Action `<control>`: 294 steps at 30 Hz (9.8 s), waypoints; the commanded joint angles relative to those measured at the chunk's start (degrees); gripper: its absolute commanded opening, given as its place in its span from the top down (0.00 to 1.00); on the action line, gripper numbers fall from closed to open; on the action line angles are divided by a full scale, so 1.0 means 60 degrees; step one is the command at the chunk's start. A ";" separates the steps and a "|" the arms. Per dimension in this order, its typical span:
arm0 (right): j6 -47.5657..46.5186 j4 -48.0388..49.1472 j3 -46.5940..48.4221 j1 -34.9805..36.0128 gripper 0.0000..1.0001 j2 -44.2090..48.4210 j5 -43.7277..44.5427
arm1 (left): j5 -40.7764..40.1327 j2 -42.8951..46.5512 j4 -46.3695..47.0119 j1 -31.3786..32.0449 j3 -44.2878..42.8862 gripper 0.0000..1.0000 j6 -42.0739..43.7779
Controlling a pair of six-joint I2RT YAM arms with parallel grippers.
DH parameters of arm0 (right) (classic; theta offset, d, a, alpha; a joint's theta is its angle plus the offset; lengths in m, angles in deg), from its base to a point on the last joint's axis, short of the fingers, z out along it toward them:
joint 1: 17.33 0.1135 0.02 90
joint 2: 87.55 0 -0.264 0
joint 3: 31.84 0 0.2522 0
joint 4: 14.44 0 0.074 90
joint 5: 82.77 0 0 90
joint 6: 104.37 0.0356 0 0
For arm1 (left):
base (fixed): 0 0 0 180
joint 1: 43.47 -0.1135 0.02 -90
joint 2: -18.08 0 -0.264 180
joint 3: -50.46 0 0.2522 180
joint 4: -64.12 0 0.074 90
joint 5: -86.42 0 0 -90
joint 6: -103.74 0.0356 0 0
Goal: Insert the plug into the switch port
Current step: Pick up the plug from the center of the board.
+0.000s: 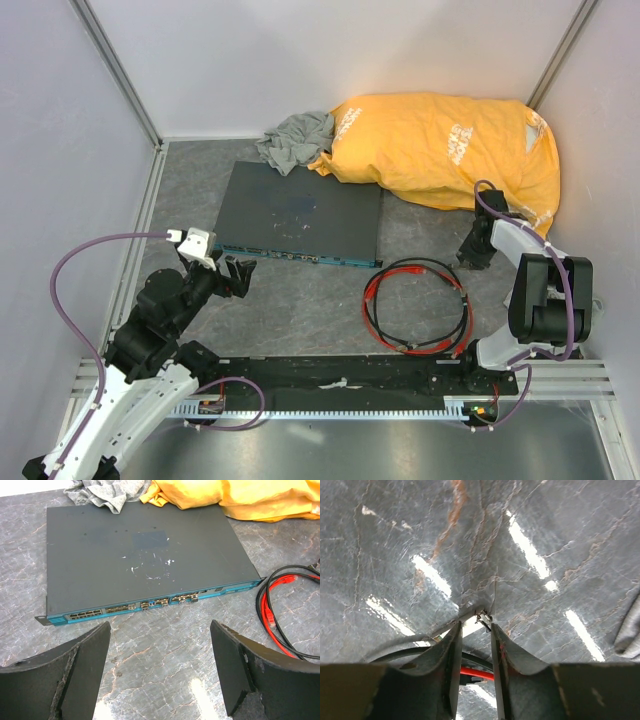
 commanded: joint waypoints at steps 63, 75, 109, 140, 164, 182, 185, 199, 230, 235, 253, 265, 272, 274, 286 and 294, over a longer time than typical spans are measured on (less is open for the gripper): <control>-0.1342 -0.0752 0.1610 -0.0246 1.00 0.0636 -0.3738 | 0.0257 -0.0019 0.0440 0.0048 0.0092 0.14 0.0383; 0.1795 0.3509 -0.1510 0.2109 1.00 0.4064 -0.4842 | 0.2362 -0.1540 0.1829 0.0048 0.0150 0.13 -0.2909; 0.2882 0.9094 -0.5570 0.4940 1.00 0.7305 -0.5208 | -0.0665 -1.0756 0.7575 0.3681 -0.2310 0.25 -0.8317; 0.1388 0.7087 -0.3622 0.5028 0.52 0.5738 -0.6263 | 0.0580 -1.0494 0.9507 0.3725 -0.0684 0.98 -0.7601; -0.0561 0.8200 -0.3050 0.5013 0.32 0.4362 -0.9559 | 0.3714 -0.8589 1.2247 0.2143 0.1206 0.98 -0.7205; -0.0180 0.8889 -0.2948 0.5497 0.72 0.3980 -0.9720 | 0.4579 -0.8794 1.0447 0.2143 0.0006 0.99 -0.6166; -0.0078 0.8918 -0.2977 0.5541 0.91 0.4141 -0.9574 | 0.4375 -0.8692 1.0095 0.2128 -0.0097 0.95 -0.5830; 0.3391 0.8643 -0.4061 0.6067 1.00 0.5049 -0.5593 | 0.0098 -0.6274 0.6595 0.2990 -0.0333 0.36 -0.3265; 0.5387 0.8566 -0.3944 0.7313 1.00 0.4962 -0.3553 | -0.2569 -0.8882 0.6227 0.5234 -0.1255 0.65 -0.3440; 0.5518 0.8903 -0.4061 0.7372 1.00 0.4918 -0.3597 | -0.2540 -0.8896 0.6212 0.5234 -0.1284 0.95 -0.3426; 0.5357 0.9049 -0.4134 0.6947 0.35 0.4949 -0.3713 | -0.1618 -0.6833 0.5201 0.5219 -0.0362 0.98 -0.0688; 0.5432 1.0077 -0.4120 0.6947 0.38 0.4668 -0.4536 | -0.0913 -0.7285 0.4499 0.5219 -0.0874 0.98 -0.0130; 0.4977 0.9284 -0.4135 0.6903 0.39 0.5211 -0.4065 | -0.1148 -0.7154 0.4293 0.5219 -0.0948 0.98 -0.0145; 0.4933 0.9255 -0.4105 0.6917 0.39 0.5051 -0.4109 | -0.1061 -0.7153 0.4293 0.5219 -0.0962 0.99 -0.0086; 0.5752 1.0821 -0.4369 0.6932 0.53 0.3688 -0.5178 | -0.0548 -0.7227 0.4586 0.5219 -0.1006 0.99 0.0031; 0.6484 1.1393 -0.4573 0.6874 1.00 0.3687 -0.5179 | -0.0825 -0.7183 0.4732 0.5219 -0.0772 0.98 -0.0129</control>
